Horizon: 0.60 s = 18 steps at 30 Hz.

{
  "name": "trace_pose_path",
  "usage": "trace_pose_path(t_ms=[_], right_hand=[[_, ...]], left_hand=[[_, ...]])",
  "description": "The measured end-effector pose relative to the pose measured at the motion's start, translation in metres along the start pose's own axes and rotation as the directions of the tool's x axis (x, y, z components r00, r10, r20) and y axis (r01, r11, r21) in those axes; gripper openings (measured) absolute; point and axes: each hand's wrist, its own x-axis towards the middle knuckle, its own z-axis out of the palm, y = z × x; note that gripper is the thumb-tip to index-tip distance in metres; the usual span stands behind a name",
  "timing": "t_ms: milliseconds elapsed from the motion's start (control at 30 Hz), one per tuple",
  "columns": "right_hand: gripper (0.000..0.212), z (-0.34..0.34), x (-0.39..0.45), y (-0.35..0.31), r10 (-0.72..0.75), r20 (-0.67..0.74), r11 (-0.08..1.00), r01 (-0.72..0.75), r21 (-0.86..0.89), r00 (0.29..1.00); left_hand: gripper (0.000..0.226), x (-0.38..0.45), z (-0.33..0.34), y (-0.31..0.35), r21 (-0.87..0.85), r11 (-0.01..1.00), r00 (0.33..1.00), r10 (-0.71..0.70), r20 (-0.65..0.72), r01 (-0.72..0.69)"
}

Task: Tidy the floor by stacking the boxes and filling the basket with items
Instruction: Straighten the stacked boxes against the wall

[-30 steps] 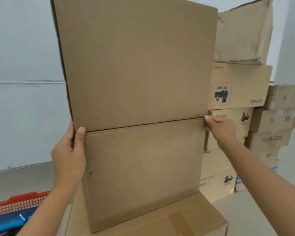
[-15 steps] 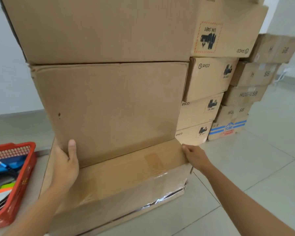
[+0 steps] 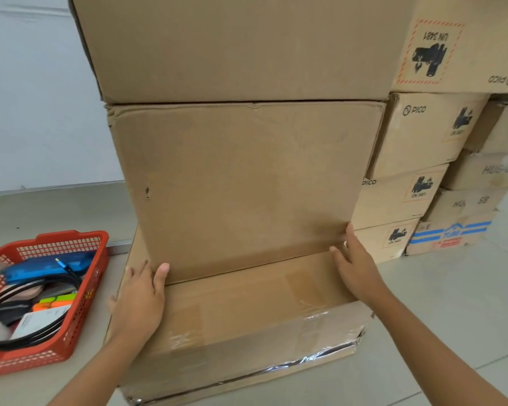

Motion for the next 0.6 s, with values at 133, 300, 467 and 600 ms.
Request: trace_pose_path(t_ms=[133, 300, 467, 600], right_hand=[[0.082, 0.016, 0.008, -0.013, 0.056, 0.025, 0.998, -0.056, 0.013, 0.998], [0.082, 0.017, 0.010, -0.009, 0.052, 0.012, 0.997, -0.052, 0.052, 0.999], [0.087, 0.018, 0.011, -0.006, 0.083, 0.041, 0.967, -0.090, 0.240, 0.996], [0.084, 0.015, 0.013, -0.001, 0.144, -0.004, 0.941, -0.135, 0.311, 0.990]], left_hand=[[0.052, 0.010, 0.002, -0.002, 0.024, 0.999, 1.000, -0.021, 0.006, 0.021], [0.051, 0.016, -0.001, 0.006, 0.002, 0.999, 0.999, -0.051, -0.017, 0.051], [0.052, 0.013, 0.000, 0.005, -0.013, 0.999, 0.999, -0.035, -0.031, 0.034], [0.055, 0.014, 0.002, -0.002, -0.045, 0.998, 0.998, -0.044, -0.054, 0.041]])
